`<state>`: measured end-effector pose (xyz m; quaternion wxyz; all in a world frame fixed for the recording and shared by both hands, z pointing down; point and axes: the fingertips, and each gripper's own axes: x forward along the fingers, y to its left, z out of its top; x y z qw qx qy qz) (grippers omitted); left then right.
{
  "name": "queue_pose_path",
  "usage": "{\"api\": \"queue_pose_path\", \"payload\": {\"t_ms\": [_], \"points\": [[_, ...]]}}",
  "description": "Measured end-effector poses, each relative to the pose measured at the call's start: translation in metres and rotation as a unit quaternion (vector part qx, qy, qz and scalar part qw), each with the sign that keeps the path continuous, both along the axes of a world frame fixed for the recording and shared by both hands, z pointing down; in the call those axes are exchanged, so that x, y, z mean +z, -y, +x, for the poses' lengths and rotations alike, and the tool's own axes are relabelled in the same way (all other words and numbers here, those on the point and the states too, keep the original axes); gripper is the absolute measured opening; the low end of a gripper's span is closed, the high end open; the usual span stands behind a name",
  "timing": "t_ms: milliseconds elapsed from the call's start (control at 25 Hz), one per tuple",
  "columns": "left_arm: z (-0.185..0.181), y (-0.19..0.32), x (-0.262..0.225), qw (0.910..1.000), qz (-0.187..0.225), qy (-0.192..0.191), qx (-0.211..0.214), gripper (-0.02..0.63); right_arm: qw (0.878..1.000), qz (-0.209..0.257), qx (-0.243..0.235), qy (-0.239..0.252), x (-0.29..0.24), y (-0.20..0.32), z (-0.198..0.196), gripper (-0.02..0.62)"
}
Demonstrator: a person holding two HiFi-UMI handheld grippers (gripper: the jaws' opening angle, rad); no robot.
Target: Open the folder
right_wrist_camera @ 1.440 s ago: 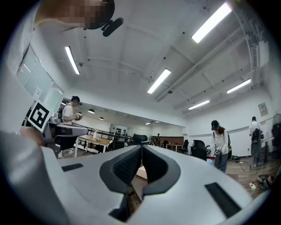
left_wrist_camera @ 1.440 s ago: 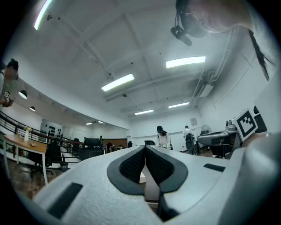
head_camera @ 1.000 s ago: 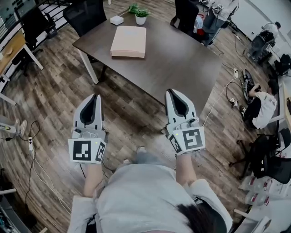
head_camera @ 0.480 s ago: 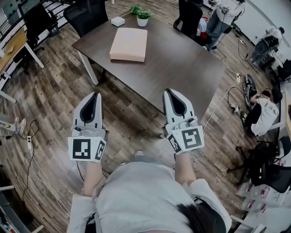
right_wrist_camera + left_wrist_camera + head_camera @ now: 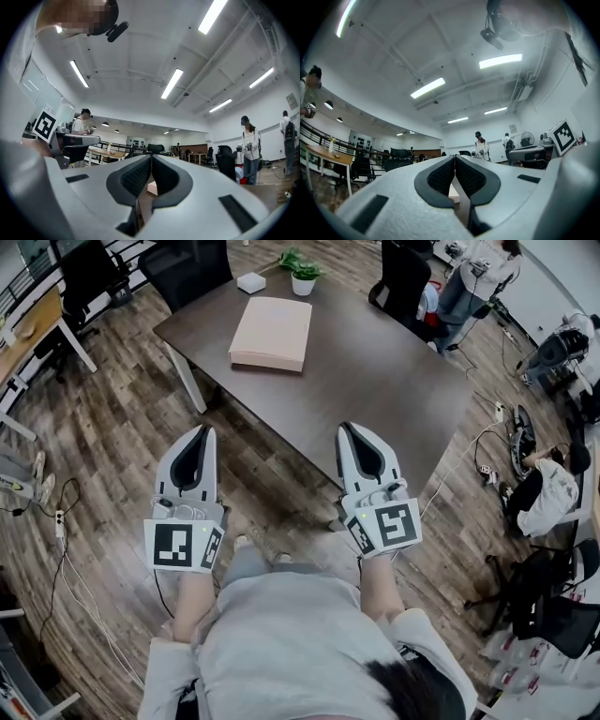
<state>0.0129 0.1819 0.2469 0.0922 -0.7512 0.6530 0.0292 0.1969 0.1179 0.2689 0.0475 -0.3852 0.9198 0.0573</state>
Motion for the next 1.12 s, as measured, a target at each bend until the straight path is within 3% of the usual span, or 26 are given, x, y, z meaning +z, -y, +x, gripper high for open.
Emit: {"api": "queue_pose_path", "payload": {"t_ms": [480,1120], "points": [[-0.034,0.057,0.004,0.9999,-0.007,0.003,0.009,0.01,1.0,-0.008,0.002,0.009,0.003,0.056,-0.035,0.015],[-0.111,0.16,-0.004,0.9985,-0.011,0.022,0.049,0.01,0.999,-0.003,0.037,0.013,-0.007,0.145,-0.113,0.015]]}}
